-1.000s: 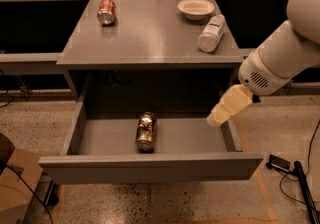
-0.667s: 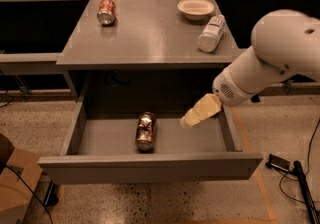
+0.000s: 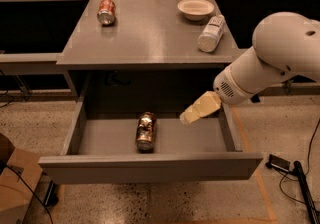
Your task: Pick orange can from top drawer and place on counter
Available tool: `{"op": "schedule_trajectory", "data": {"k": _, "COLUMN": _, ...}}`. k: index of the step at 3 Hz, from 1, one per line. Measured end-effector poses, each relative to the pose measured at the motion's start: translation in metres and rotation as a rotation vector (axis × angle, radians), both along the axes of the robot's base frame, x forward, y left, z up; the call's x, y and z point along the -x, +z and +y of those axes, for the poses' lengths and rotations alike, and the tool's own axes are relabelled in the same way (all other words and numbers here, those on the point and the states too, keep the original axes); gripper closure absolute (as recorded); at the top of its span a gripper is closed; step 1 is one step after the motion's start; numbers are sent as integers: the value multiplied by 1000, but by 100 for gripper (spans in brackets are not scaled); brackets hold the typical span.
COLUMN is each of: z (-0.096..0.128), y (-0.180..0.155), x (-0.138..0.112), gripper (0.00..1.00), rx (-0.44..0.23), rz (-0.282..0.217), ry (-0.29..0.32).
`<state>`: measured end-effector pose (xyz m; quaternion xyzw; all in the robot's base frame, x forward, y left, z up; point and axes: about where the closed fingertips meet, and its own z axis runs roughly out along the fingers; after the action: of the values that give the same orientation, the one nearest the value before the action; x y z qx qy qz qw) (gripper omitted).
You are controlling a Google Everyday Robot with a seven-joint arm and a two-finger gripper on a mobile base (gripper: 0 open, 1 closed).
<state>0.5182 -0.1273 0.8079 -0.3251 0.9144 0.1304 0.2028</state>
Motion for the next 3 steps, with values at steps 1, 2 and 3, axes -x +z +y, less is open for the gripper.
{"op": "schedule_trajectory", "data": {"k": 1, "z": 44, "y": -32, "x": -14, "gripper": 0, "rx": -117, "rz": 61, "ry": -36}}
{"op": "schedule_trajectory", "data": {"k": 2, "z": 83, "y": -64, "x": -34, "gripper": 0, "rx": -219, "rz": 122, "ry": -68}}
{"op": "schedule_trajectory", "data": {"k": 3, "z": 128, "y": -98, "x": -52, "gripper": 0, "rx": -278, "rz": 161, "ry": -117}}
